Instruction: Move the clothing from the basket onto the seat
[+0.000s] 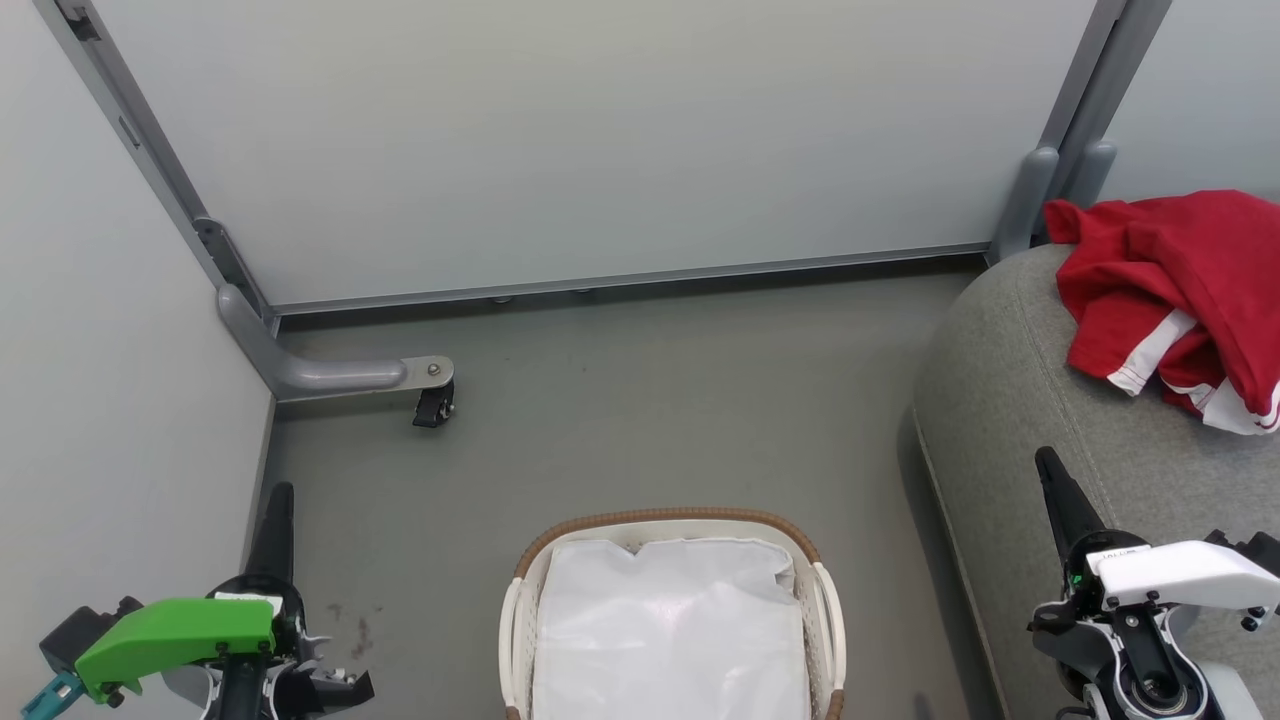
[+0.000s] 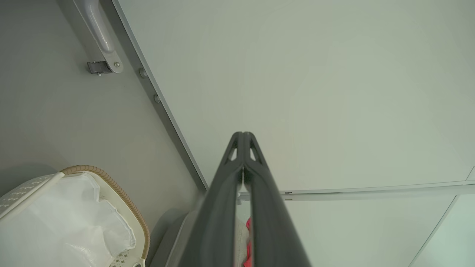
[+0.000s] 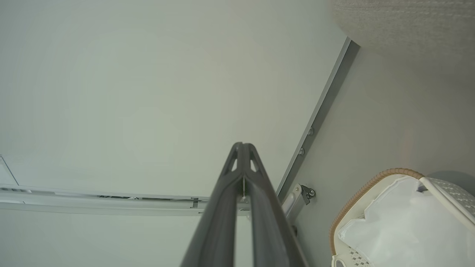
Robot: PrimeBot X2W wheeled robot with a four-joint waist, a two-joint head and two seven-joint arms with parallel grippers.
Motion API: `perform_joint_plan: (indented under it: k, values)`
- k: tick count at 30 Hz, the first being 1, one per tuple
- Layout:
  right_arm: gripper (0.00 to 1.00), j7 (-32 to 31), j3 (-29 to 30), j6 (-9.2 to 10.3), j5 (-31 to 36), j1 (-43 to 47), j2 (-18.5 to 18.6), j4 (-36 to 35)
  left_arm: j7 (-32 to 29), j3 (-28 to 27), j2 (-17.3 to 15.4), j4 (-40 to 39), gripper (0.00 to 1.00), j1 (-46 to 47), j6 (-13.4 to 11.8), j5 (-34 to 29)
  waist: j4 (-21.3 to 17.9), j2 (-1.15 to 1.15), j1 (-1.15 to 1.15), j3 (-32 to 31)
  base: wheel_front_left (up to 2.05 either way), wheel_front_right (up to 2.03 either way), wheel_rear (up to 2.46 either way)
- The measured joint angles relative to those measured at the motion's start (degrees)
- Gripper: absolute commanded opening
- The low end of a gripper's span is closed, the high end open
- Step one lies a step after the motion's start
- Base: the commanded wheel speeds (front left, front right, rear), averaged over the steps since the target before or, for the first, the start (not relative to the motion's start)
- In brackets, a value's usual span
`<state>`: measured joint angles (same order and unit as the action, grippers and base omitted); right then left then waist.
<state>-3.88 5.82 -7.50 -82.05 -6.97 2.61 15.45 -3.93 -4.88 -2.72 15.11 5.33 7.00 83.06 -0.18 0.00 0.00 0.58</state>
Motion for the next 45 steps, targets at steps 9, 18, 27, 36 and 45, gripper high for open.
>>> perform_joint_plan:
  k: [9, 18, 27, 36, 45]
  values:
    - [0.0, -1.0, 0.27, 0.0, -3.79, 0.2, 0.02, -0.46, -1.04, -0.6, -0.01, -0.31, 0.0, 0.05, 0.08, 3.38, 0.06, 0.0, 0.0, -0.14, 0.0, 0.0, 0.0]
    - [0.0, -1.89, 0.51, 0.0, -7.33, 0.27, 0.05, -0.98, -1.9, -1.14, -0.01, -0.67, 0.0, 0.29, 0.13, 6.61, 0.12, 0.0, 0.0, -0.28, 0.0, 0.0, 0.0]
    - [0.0, -2.72, 0.68, 0.0, -10.26, 0.46, 0.09, -1.38, -2.61, -1.66, -0.01, -1.07, 0.0, 0.62, 0.31, 9.22, 0.17, 0.0, 0.0, -0.41, 0.0, 0.0, 0.0]
    - [0.0, -2.72, 0.69, 0.0, -10.26, 0.46, 0.09, -1.4, -2.63, -1.67, -0.01, -1.07, 0.0, 0.62, 0.31, 9.25, 0.17, 0.0, 0.0, -0.41, 0.0, 0.0, 0.0]
    - [0.0, -2.72, 0.69, 0.0, -10.26, 0.47, 0.09, -1.4, -2.63, -1.67, -0.01, -1.08, 0.0, 0.62, 0.31, 9.25, 0.17, 0.0, 0.0, -0.41, 0.0, 0.0, 0.0]
